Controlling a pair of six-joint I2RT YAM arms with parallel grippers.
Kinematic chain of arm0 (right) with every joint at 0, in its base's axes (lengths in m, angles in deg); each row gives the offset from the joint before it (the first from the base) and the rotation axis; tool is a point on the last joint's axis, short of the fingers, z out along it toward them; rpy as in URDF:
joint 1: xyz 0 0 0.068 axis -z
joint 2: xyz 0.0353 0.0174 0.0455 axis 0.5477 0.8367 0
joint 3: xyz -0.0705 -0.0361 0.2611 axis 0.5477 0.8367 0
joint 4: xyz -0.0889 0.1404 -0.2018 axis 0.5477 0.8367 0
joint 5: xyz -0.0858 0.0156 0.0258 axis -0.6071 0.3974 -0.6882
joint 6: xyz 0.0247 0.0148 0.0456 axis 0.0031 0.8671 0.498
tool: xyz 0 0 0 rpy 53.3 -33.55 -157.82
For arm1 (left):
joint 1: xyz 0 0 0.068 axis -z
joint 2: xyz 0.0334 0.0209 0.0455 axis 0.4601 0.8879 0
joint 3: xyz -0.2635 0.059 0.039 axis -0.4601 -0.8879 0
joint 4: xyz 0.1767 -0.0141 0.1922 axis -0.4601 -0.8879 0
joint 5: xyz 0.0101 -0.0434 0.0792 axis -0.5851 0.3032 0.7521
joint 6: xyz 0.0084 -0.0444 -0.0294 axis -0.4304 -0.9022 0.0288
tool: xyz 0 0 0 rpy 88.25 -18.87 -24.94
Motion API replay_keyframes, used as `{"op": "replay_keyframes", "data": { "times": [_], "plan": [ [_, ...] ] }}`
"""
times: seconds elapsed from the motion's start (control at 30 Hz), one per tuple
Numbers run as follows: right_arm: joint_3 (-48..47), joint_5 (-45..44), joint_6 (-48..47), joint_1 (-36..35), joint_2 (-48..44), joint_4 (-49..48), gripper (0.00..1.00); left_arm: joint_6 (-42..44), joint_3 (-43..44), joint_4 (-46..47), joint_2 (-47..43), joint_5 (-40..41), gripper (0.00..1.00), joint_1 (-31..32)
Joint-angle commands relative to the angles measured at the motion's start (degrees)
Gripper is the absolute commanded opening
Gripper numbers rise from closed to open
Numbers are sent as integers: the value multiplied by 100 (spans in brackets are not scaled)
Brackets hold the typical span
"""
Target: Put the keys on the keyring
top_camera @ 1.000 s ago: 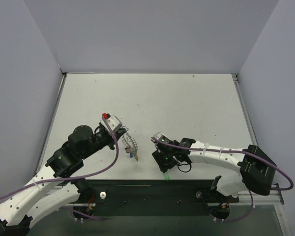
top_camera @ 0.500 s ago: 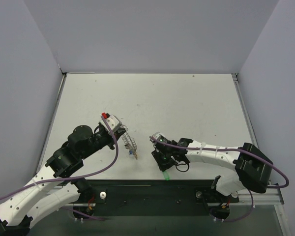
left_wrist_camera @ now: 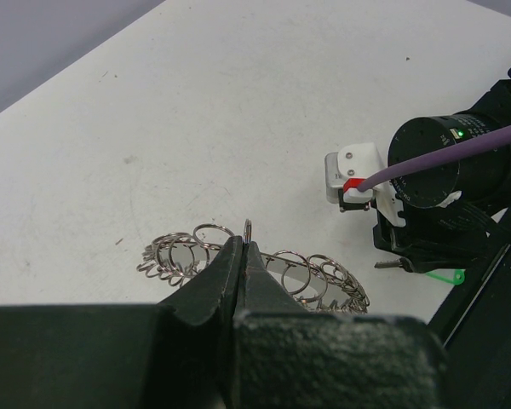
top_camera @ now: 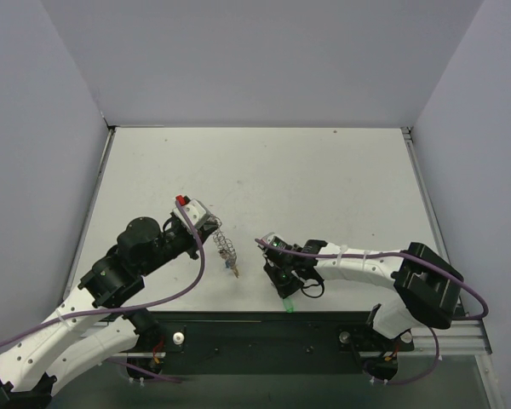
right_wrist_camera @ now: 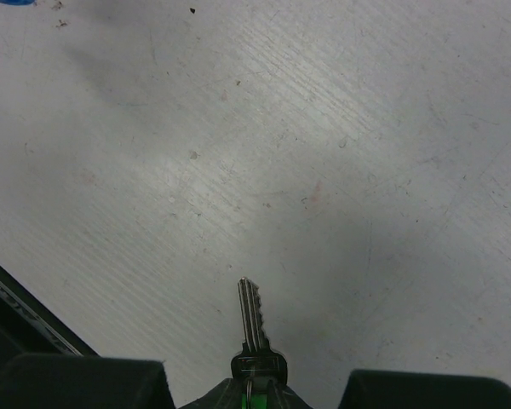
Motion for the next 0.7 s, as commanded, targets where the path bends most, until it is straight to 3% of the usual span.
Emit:
{"op": "replay_keyframes", "data": {
  "times": [0.0, 0.3, 0.67],
  "plan": [
    [-174, 62, -44, -52, 29, 183, 18, -32, 225, 351, -117, 46, 0, -22],
    [-68, 115, 0, -52, -287, 210, 29, -23, 216, 360, -117, 64, 0, -22],
    [64, 106, 26, -52, -323, 183, 27, -23, 208, 360, -135, 73, 0, -21]
  ]
}}
